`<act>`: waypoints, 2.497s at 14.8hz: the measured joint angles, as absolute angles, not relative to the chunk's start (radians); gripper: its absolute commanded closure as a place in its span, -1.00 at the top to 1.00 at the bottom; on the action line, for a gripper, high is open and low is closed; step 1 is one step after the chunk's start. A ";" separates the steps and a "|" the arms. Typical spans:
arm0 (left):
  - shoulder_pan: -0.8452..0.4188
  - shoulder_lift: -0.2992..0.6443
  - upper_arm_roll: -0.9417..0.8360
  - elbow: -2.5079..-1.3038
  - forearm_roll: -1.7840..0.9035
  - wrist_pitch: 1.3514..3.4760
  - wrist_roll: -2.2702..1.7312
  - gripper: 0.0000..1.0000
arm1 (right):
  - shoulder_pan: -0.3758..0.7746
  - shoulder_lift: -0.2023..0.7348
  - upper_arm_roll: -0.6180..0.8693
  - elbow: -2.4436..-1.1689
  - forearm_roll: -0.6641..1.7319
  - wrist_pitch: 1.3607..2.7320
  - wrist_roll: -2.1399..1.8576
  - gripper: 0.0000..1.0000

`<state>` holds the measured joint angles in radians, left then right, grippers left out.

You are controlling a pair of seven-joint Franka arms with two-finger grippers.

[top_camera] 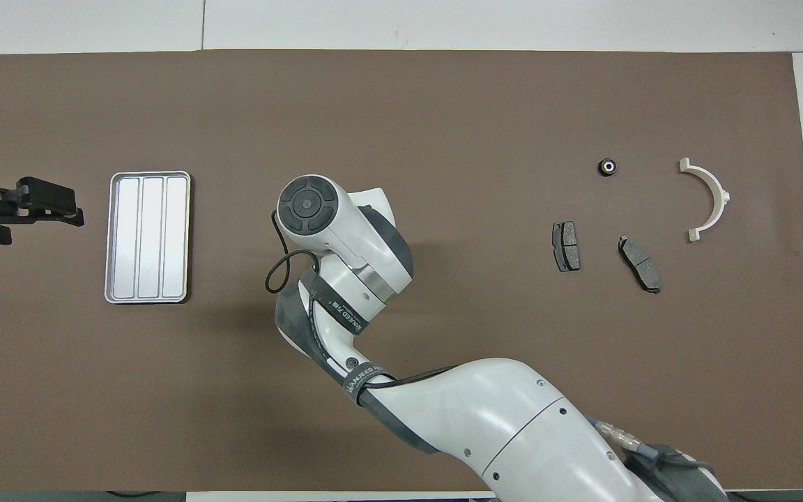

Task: Place bearing gear from tray to pile

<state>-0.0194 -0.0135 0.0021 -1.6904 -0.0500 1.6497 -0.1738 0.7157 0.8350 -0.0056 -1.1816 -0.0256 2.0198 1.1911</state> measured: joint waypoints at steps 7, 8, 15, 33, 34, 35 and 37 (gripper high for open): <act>-0.019 -0.014 0.000 -1.674 -0.050 1.636 -0.174 1.00 | 0.715 0.834 -0.007 -1.179 -0.026 2.038 1.191 -1.00; -0.019 -0.014 0.000 -1.674 -0.050 1.636 -0.174 1.00 | 0.715 0.834 -0.007 -1.179 -0.026 2.038 1.192 -1.00; -0.019 -0.014 0.000 -1.674 -0.050 1.636 -0.174 1.00 | 0.701 0.830 -0.011 -1.170 -0.065 1.991 1.186 -1.00; -0.019 -0.013 -0.009 -1.678 -0.050 1.634 -0.174 1.00 | 0.176 0.582 -0.009 -1.484 -0.064 2.101 0.144 -1.00; -0.019 -0.013 -0.009 -1.678 -0.050 1.634 -0.174 1.00 | 0.167 0.582 -0.009 -1.519 -0.064 2.150 0.131 -1.00; -0.019 -0.013 -0.009 -1.678 -0.050 1.634 -0.174 1.00 | 0.161 0.582 -0.009 -1.544 -0.064 2.182 0.124 -1.00; -0.019 -0.013 -0.009 -1.678 -0.050 1.634 -0.174 1.00 | 0.158 0.583 -0.009 -1.566 -0.064 2.202 0.123 -1.00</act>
